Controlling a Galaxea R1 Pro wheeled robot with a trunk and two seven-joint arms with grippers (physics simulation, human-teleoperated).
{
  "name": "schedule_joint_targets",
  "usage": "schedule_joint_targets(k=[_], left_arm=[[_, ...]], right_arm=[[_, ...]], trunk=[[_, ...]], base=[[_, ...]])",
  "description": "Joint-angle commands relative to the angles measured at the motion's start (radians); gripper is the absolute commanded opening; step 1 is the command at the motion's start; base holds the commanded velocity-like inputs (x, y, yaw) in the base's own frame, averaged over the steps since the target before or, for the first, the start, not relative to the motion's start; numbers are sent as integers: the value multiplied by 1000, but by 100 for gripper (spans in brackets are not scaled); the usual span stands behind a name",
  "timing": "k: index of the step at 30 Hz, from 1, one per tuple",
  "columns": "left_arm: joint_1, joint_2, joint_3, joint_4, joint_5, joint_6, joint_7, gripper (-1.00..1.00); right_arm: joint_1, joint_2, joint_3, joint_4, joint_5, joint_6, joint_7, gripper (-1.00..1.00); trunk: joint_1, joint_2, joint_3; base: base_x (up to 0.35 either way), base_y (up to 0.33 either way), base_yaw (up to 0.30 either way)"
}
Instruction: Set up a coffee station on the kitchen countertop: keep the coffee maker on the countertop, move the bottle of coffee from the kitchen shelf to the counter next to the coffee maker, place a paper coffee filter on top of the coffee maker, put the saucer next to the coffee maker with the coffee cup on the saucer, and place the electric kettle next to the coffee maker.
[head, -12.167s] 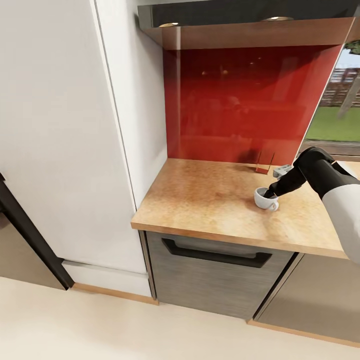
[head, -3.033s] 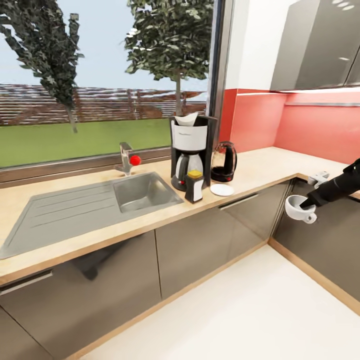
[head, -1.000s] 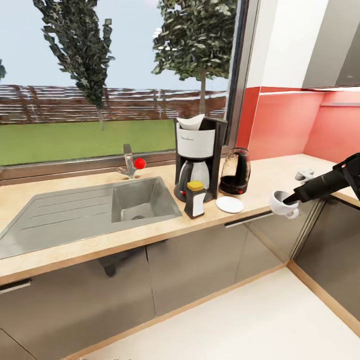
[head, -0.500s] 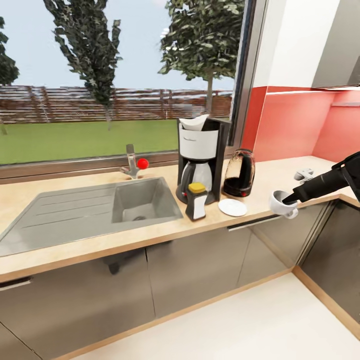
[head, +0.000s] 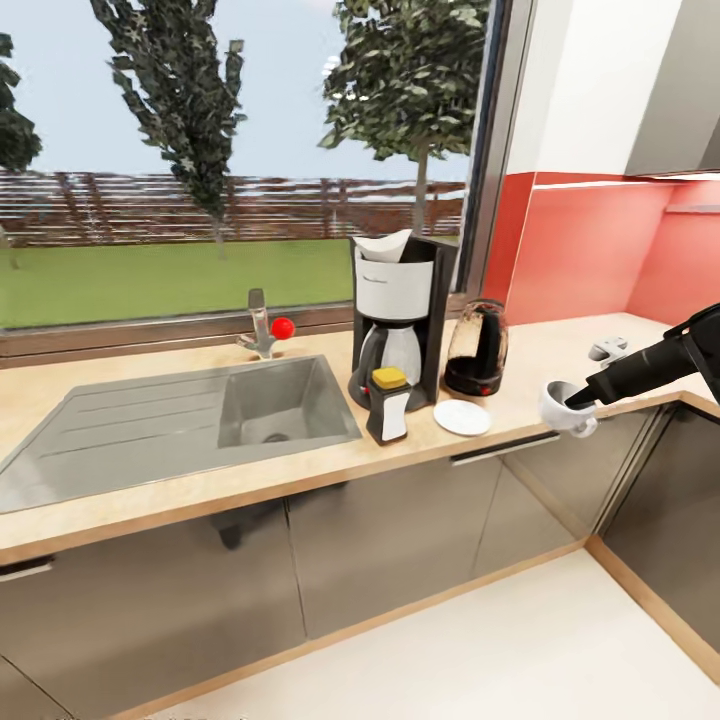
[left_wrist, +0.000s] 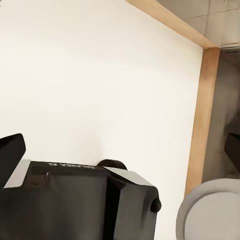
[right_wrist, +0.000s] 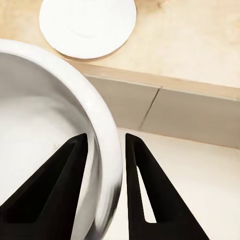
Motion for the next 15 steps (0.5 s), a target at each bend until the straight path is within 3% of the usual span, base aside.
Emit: schedule_joint_targets(k=[1,12,15], left_arm=[[-1,0,-8,0,10,5,-3,100],[-1,0,-8,0,10,5,-3,100],[-1,0,-8,0,10,5,-3,100]], right_arm=[[-1,-1,2,-1,9,10,9,-100],[-1,-1,2,-1,9,10,9,-100],[-1,-1,1,-1,10,10,8,-100]], trunk=[[0,-1,-1],[0,-1,-1],[0,-1,-1]], base=[[1,-2,177],[0,0,243],[0,0,52]])
